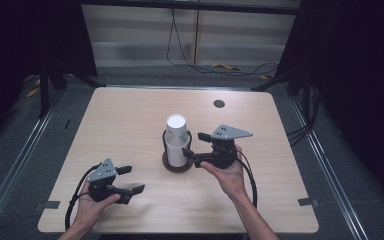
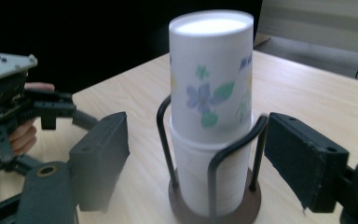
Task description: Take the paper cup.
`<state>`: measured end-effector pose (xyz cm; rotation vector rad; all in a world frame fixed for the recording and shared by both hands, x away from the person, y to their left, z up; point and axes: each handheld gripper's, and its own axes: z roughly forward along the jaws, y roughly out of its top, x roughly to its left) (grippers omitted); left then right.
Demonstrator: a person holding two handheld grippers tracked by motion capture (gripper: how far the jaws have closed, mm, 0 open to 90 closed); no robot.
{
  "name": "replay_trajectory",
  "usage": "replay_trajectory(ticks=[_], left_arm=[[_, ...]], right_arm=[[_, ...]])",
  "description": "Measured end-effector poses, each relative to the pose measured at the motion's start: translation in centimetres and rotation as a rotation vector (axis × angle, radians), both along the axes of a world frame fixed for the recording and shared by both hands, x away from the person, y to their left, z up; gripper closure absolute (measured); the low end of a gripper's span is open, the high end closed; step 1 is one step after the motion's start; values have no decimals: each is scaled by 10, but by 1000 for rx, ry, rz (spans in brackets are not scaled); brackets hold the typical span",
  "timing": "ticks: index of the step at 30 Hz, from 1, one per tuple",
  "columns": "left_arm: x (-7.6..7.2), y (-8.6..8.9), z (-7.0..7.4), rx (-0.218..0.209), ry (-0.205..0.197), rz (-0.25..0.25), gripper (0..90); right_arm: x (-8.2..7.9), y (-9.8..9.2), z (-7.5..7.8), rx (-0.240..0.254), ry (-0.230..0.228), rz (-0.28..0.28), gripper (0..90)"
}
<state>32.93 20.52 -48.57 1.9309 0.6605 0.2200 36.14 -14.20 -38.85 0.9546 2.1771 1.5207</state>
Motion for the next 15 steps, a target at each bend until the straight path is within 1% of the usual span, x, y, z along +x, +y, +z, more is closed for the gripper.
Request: replay_trajectory(ticks=[2,3,5,6,7,8,9,10,11,12,13,15], left_arm=[[0,0,0,2,-2,1,158],[0,0,0,5,-5,-1,158],[0,-1,0,-1,0,-4,158],[0,-2,-1,-3,3,-7,158],[0,-2,-1,2,6,-9,158],[0,-2,-1,5,5,-9,158],[0,-2,-2,7,6,-8,158],[0,-2,-2,7,6,-8,159],[0,-2,-2,14,2,-8,159],[0,-1,-2,19,4,-10,160],[0,-1,-2,23,4,-12,160],[-1,-2,-3,16,9,-10,160]], right_arm=[[6,2,6,2,1,9,201],[6,2,6,2,1,9,201],[15,7,10,-13,5,21,205],[17,8,11,-17,6,17,206],[19,10,11,-17,3,16,207],[23,12,12,-31,-1,16,208],[26,14,13,-33,-2,15,212],[28,15,14,-30,-1,17,215],[31,17,15,-40,4,18,214],[33,19,17,-52,-1,16,214],[34,20,18,-55,-6,13,223],[36,22,21,-62,-4,16,225]])
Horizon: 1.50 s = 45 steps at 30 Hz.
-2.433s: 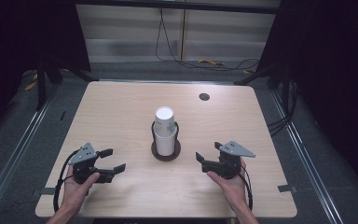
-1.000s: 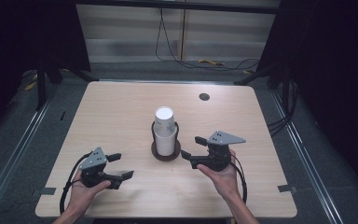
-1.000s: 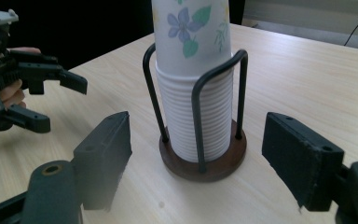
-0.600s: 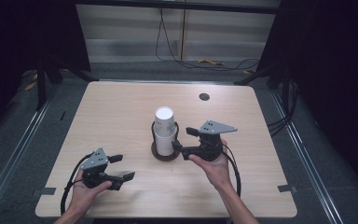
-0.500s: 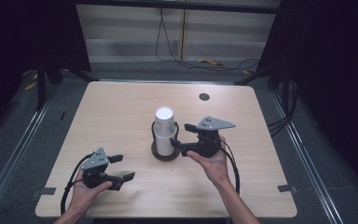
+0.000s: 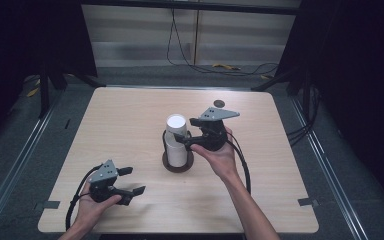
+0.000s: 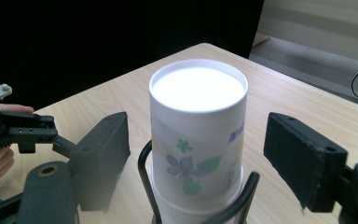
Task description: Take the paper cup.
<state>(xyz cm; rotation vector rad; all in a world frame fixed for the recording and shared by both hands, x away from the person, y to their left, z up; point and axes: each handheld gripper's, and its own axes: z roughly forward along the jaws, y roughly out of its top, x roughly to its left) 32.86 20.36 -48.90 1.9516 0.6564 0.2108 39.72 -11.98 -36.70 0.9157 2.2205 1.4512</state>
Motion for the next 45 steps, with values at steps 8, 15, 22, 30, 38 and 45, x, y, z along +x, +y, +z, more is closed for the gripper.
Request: replay_trajectory(ticks=[8,15,22,30,38,45], left_arm=[[1,0,-1,9,-3,3,161],[2,1,-2,16,1,7,161],[2,1,-3,18,-3,9,163],[2,1,-3,15,-2,13,163],[2,2,-3,13,2,23,165],[2,1,-3,17,-1,21,167]], right_arm=[[10,9,2,-30,19,9,229],[20,12,0,-52,43,14,217],[22,16,0,-55,42,29,264],[25,21,-3,-59,46,29,286],[26,23,-5,-83,48,30,317],[25,20,-2,-53,33,34,320]])
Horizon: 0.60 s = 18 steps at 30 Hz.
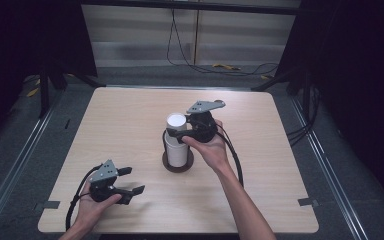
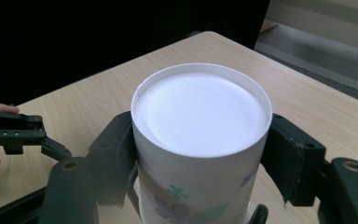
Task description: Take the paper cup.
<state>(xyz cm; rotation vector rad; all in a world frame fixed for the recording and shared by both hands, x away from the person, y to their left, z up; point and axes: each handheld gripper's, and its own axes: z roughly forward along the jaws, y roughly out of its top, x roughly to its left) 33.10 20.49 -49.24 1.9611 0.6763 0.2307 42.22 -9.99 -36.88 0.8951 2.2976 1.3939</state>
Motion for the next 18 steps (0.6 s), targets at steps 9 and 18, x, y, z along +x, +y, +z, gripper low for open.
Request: replay_trajectory(ticks=[9,18], left_arm=[[0,0,0,-1,4,-1,167],[0,0,0,-1,4,-1,167]], right_arm=[[-1,-2,4,21,-17,6,325],[-2,-1,13,47,-41,8,328]])
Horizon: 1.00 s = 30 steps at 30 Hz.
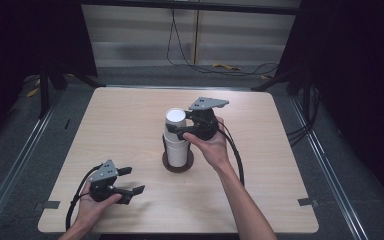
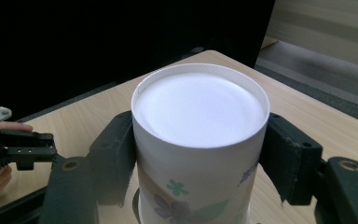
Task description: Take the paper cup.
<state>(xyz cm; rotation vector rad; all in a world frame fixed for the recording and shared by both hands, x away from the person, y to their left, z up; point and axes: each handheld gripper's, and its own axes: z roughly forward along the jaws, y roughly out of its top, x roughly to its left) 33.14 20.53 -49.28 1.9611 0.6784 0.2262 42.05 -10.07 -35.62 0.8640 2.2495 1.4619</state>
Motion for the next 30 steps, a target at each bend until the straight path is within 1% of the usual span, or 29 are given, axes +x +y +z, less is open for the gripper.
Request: replay_trajectory(ticks=[1,3,4,5,8,9,10,15,16,18,23,25,27,30], left_arm=[[0,0,0,0,0,0,168],[0,0,0,-2,3,0,167],[0,0,0,-2,3,0,168],[0,0,0,0,3,2,168],[1,-1,-1,2,1,1,197],[1,-1,-1,11,-7,-1,197],[1,-2,-1,6,0,-1,197],[1,-1,-1,6,-1,-3,195],[1,-1,-1,3,6,-5,195],[1,-2,-2,3,5,-8,192],[1,-4,-3,14,9,-29,184],[1,-5,-3,6,22,-30,181],[1,-5,-4,3,24,-30,181],[2,-6,-3,-14,31,-37,170]], right_arm=[[0,0,0,2,-3,0,330],[0,-1,2,20,-7,-9,331],[0,-1,2,20,-7,-9,331],[-1,-3,2,43,-9,-21,333],[0,-4,2,61,-11,-27,335],[0,-4,2,72,-10,-26,336],[0,-5,3,79,-12,-28,337],[-1,-5,8,90,-26,-26,337],[-2,-6,9,94,-29,-28,337],[-2,-7,9,101,-28,-27,337],[-3,-8,11,118,-35,-29,338],[-3,-9,12,127,-34,-29,338],[-2,-9,12,131,-34,-34,337],[-2,-12,13,151,-35,-36,336]])
